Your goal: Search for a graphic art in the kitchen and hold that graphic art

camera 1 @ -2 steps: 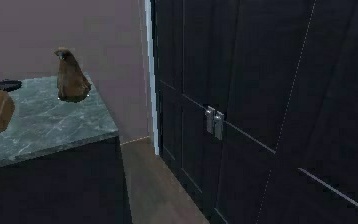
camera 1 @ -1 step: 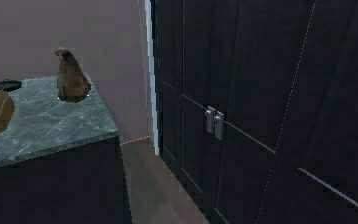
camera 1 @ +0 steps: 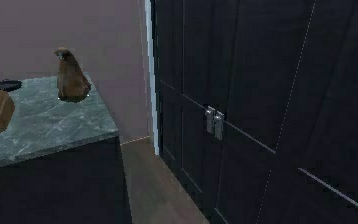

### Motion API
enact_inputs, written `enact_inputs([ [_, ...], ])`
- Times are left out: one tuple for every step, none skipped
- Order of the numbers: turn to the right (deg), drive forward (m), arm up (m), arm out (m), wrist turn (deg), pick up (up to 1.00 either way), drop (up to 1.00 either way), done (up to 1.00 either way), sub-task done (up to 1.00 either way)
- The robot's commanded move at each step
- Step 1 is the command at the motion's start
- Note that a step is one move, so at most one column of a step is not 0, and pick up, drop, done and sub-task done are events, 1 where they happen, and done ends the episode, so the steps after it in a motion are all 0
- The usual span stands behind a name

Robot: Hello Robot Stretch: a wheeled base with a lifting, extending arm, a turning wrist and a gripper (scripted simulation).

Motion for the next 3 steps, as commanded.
enact_inputs([
  [0.0,0.0,0.0,0.0,0.0,1.0,0.0,0.0,0.0],
  [0.0,0.0,0.1,0.0,0.0,0.0,0.0,0.0,0.0],
  [0.0,0.0,0.0,0.0,0.0,0.0,0.0,1.0,0.0],
])
